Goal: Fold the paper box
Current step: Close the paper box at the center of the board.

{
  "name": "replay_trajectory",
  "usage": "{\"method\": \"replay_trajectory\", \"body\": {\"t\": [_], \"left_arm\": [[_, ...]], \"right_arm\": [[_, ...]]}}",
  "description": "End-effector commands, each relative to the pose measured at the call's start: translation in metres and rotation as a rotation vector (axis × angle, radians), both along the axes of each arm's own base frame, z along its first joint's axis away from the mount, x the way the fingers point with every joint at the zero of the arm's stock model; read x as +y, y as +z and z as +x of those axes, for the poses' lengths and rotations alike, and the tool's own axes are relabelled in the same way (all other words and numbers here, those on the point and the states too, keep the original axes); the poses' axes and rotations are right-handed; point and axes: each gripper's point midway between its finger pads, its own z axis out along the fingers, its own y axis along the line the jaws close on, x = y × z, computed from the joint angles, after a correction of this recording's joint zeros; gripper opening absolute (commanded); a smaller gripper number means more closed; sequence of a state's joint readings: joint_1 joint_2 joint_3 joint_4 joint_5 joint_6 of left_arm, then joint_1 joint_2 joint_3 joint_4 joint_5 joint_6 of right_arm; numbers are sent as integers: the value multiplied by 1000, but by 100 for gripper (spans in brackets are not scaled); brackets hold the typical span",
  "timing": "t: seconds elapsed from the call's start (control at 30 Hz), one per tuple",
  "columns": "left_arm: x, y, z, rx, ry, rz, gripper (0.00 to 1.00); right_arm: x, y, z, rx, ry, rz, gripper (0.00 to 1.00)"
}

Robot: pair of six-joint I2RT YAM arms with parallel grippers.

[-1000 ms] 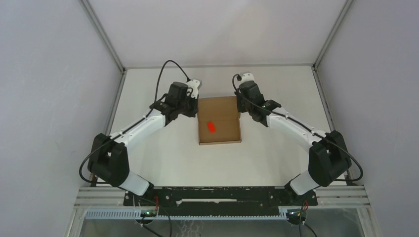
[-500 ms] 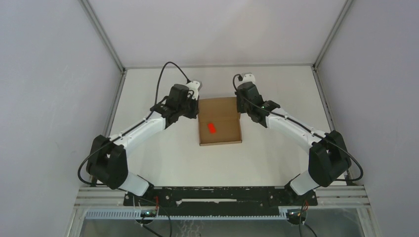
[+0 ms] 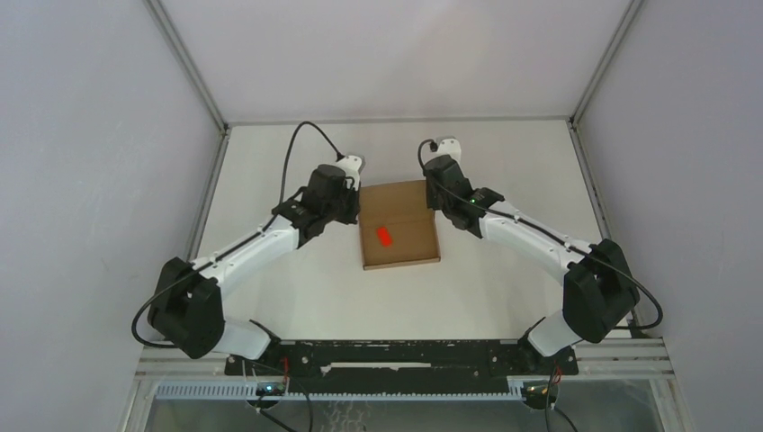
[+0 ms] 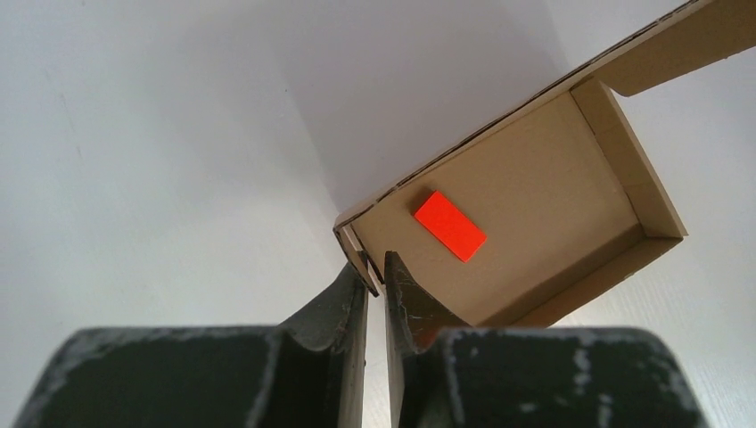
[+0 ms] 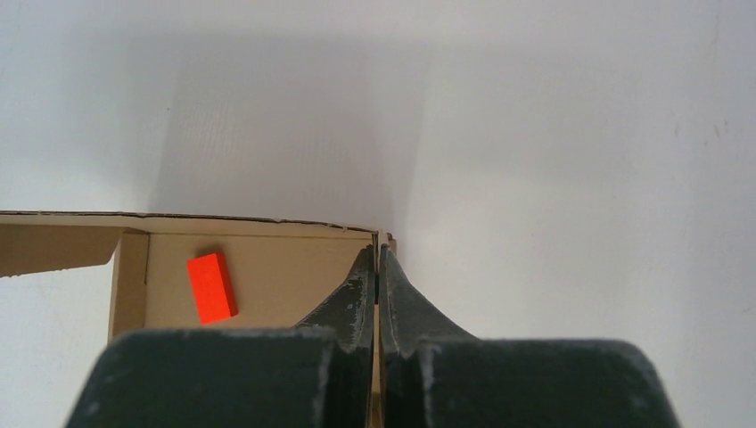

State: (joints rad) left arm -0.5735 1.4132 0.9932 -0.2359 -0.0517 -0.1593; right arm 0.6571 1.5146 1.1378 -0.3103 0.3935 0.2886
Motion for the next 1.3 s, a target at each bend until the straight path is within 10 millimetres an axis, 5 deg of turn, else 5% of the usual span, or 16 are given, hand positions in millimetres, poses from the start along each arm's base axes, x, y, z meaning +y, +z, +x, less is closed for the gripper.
{"method": "replay_trajectory", "body": {"t": [0.0, 1.27], "left_arm": [[-14, 18, -4, -65, 0, -82, 15], [-27, -3, -34, -46, -7, -79, 15]], "right_arm": [[18, 21, -8, -54, 10, 92, 0], [37, 8, -39, -29, 24, 156, 0]]}}
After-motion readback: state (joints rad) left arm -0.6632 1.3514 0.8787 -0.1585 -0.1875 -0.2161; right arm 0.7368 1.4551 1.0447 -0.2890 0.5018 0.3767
